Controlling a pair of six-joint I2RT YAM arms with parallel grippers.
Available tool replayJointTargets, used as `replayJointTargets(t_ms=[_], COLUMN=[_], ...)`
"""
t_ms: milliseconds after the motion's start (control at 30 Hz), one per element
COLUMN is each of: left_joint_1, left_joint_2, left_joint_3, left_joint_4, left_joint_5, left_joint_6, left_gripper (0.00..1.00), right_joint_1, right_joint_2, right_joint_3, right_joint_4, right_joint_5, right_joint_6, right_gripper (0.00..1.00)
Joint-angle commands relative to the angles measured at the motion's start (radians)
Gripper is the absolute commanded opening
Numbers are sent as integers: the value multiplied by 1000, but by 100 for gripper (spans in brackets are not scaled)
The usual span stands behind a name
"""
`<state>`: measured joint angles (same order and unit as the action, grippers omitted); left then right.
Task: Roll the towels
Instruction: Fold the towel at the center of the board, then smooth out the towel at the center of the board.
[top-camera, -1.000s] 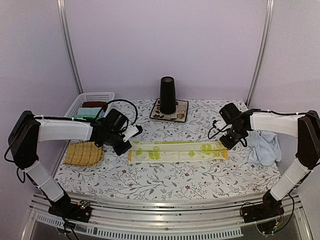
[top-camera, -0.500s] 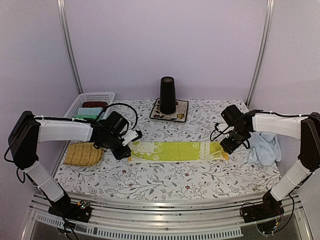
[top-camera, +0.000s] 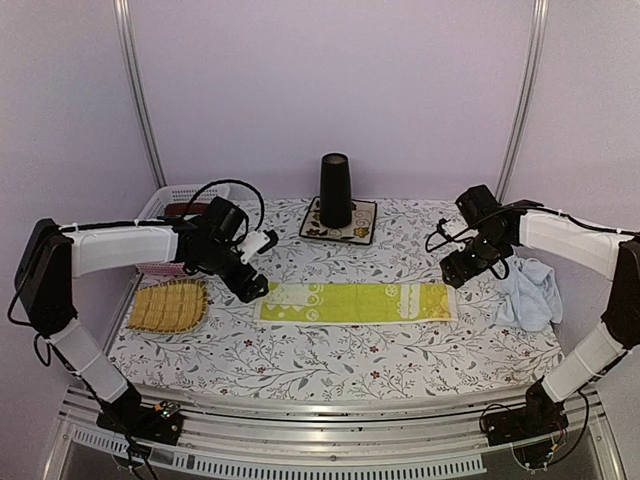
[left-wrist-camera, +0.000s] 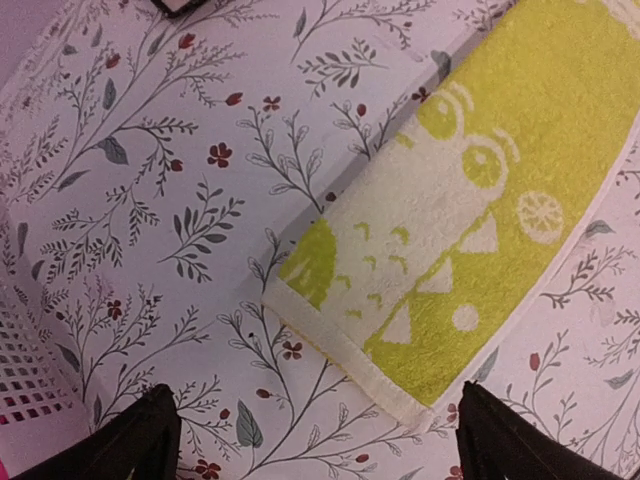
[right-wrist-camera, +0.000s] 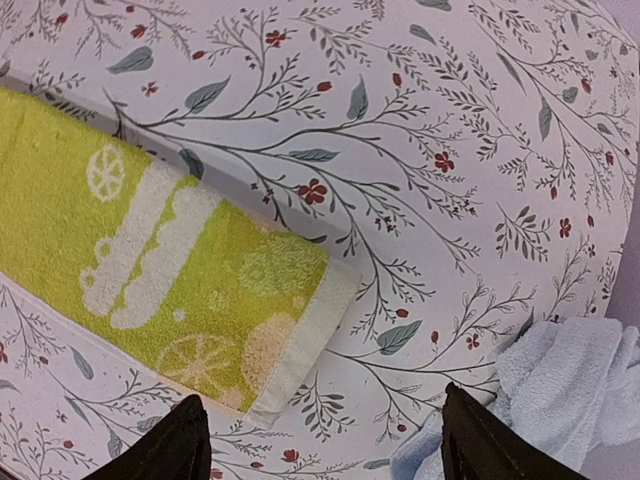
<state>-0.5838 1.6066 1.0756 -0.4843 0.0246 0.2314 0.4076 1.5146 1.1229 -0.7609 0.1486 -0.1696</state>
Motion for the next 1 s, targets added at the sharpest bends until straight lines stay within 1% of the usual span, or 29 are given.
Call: replayJointTargets(t_ms=[0,100,200,300,367,400,433,467,533,633,667,700,800,900,967], left_joint_1=[33,42,46,46,45,45,45,46,47,51,54,58,64,64,63], left_joint_2=[107,198,265,294,300,300,300,301,311,337,349,368,413,417,421], left_joint_3=[108,188,261,305,317,315,309,301,292,296,301,309,344,326,308], left_joint_4=[55,63,51,56,61,70,84,100,126,137,134,127,76,78,85], left_joint_5=[-65,-57,-18,29,71,91,110,129,165,186,196,206,244,274,266], left_joint_6=[-52,-81,-107,-126,-139,-147,-155,-161,-172,-192,-198,-207,-231,-250,-263], left_gripper=[96,88,80,71,62,58,54,46,34,10,3,0,0,0,0], right_joint_1=[-108,-130,-140,-141,-140,-140,-141,-142,-146,-160,-167,-172,-177,-178,-178], right_joint_2=[48,73,110,157,183,195,206,217,239,281,294,303,307,299,304], right_joint_3=[57,42,47,67,73,74,75,75,75,78,78,78,78,78,67], right_joint_4=[-3,58,117,151,172,178,183,185,198,204,199,196,177,167,169], right_joint_5=[-119,-219,-334,-427,-485,-489,-488,-484,-486,-485,-488,-491,-486,-481,-468], right_joint_6=[149,230,282,310,322,328,332,337,347,366,373,380,388,387,387], right_gripper=[77,70,60,48,42,40,37,34,29,20,15,13,12,12,12])
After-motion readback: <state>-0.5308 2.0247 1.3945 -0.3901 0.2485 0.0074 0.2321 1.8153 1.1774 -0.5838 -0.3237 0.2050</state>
